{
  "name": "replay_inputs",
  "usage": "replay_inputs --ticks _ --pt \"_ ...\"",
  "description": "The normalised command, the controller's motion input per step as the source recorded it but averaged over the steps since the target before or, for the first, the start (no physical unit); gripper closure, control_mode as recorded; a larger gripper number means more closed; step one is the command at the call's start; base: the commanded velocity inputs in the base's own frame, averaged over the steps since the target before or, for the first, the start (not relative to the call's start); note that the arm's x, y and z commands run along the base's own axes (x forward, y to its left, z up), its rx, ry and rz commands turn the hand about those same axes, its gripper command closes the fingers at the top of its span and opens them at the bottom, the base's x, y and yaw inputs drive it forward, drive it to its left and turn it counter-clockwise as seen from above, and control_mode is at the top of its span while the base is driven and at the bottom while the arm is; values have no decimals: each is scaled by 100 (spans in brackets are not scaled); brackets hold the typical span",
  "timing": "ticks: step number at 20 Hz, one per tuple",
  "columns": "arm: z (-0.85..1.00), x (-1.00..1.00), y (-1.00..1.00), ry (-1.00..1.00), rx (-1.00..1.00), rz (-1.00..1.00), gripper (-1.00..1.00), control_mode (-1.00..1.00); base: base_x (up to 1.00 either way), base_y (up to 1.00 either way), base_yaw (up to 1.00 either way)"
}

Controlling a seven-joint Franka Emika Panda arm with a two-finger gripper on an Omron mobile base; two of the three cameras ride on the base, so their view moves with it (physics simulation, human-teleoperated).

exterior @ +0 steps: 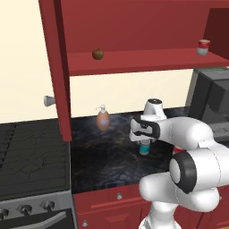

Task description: Pick the cans from the counter and place them in their designated side in the cabinet.

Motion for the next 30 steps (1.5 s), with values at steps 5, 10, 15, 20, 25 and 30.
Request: replay_inputs --ticks 5,10,15,20,25,30 --pt "-16 10 0 2 0 0 -100 -100 0 0 0" --pt "-17 7 -1 1 0 0 -100 -100 0 0 0" --pt "-16 2 0 2 0 0 100 -100 0 0 0" --pt "0 0 0 0 0 0 100 -100 0 0 0" --pt "16 -5 -1 -8 -1 0 100 -100 0 0 0" --pt "39 -19 -12 -9 -1 0 100 -100 0 0 0"
